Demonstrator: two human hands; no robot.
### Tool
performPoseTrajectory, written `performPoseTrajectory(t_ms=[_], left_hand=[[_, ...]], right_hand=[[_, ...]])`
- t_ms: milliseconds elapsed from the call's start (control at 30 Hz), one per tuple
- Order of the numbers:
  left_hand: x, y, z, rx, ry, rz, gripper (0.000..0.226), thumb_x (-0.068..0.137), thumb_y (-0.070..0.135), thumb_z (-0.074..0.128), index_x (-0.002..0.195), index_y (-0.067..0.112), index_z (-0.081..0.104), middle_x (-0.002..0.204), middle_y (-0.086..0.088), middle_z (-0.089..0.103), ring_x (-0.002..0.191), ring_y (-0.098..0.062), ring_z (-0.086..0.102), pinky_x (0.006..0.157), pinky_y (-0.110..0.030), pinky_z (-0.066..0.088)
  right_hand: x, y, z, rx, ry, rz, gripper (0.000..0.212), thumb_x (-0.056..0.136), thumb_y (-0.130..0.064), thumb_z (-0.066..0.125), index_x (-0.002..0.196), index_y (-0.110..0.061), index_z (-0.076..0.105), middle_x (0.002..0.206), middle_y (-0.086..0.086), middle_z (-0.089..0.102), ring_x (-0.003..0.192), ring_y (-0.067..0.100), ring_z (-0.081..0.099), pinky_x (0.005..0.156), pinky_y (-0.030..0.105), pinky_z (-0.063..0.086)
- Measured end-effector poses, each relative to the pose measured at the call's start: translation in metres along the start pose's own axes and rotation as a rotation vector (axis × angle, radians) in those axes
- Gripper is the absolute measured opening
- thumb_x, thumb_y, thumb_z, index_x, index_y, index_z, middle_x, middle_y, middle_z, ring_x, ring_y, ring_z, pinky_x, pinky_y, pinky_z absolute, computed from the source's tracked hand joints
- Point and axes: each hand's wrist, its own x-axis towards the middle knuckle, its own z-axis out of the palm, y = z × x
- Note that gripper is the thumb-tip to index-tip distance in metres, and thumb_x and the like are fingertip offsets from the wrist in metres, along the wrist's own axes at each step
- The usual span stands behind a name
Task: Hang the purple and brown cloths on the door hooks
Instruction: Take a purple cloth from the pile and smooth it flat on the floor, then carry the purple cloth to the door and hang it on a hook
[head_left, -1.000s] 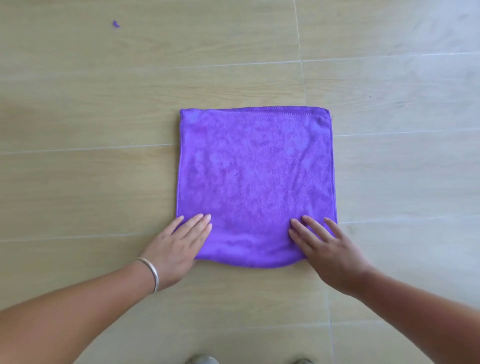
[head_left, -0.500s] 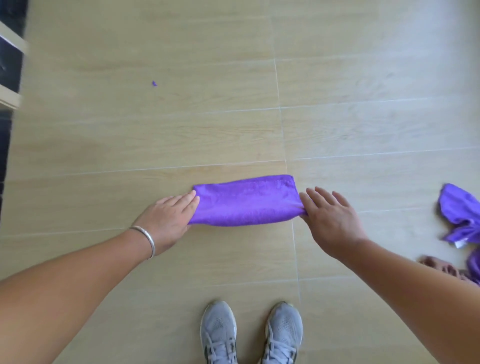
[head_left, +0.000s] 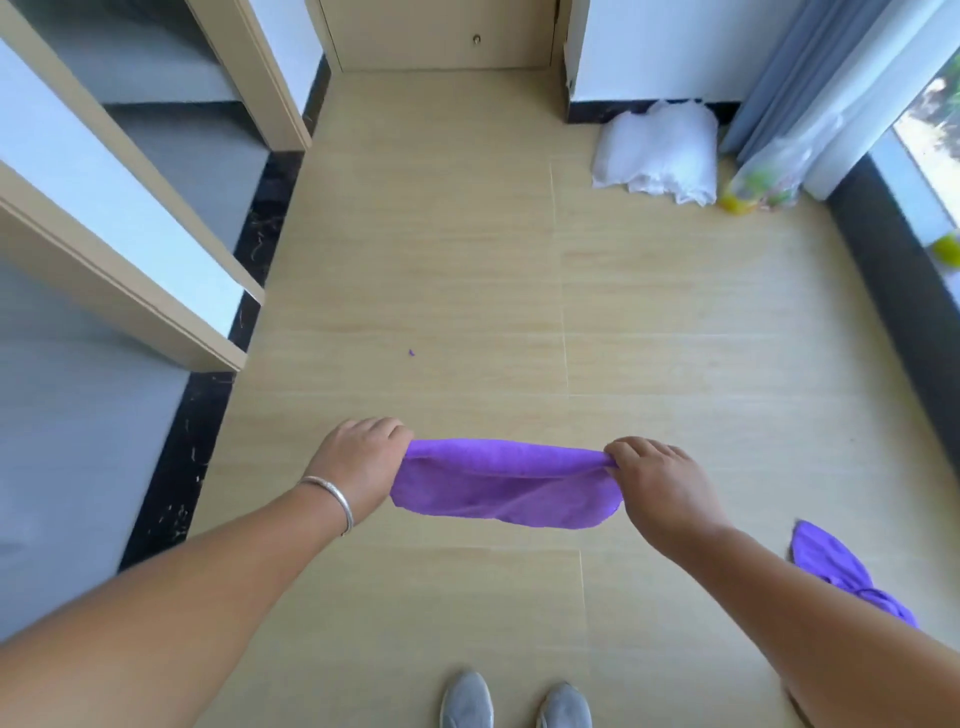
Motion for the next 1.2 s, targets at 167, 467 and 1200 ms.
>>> performPoseTrajectory(t_ms=[167,467,1200], left_hand=[[-0.024,-0.039,-0.126,0.089,0.061,-0.11,0.025,0.085,0.006,0.044,0.1,0.024,0.051,0.102,0.006,0.059,0.097,-0.019,0.058,0.07,-0.027,0.03],[-0.071,-0.09,-0.343,-0.104,0.263,0.005,0.009,0.1,0.024,0.035,0.1,0.019,0.042,0.102,0.005,0.049,0.092,-0.022,0.049,0.077,-0.032,0.034],[-0.158,-0.083,-0.637,-0.07,0.473,-0.26,0.026,0.101,0.018,0.031,0.09,0.012,0.053,0.096,-0.005,0.059,0.088,-0.024,0.056,0.071,-0.032,0.039]], right_hand=[[0.012,-0.022,-0.137,-0.079,0.112,-0.07,0.03,0.102,-0.033,0.032,0.112,-0.024,0.059,0.117,-0.009,0.061,0.119,0.015,0.052,0.101,0.027,0.034],[0.015,-0.038,-0.389,-0.214,0.114,-0.115,0.039,0.103,-0.042,0.027,0.13,-0.03,0.053,0.136,-0.013,0.052,0.142,0.011,0.025,0.11,0.031,0.023],[-0.008,-0.047,-0.679,-0.299,0.419,-0.169,0.042,0.103,-0.037,0.022,0.108,-0.02,0.06,0.113,-0.004,0.059,0.134,0.015,0.035,0.109,0.038,0.033]])
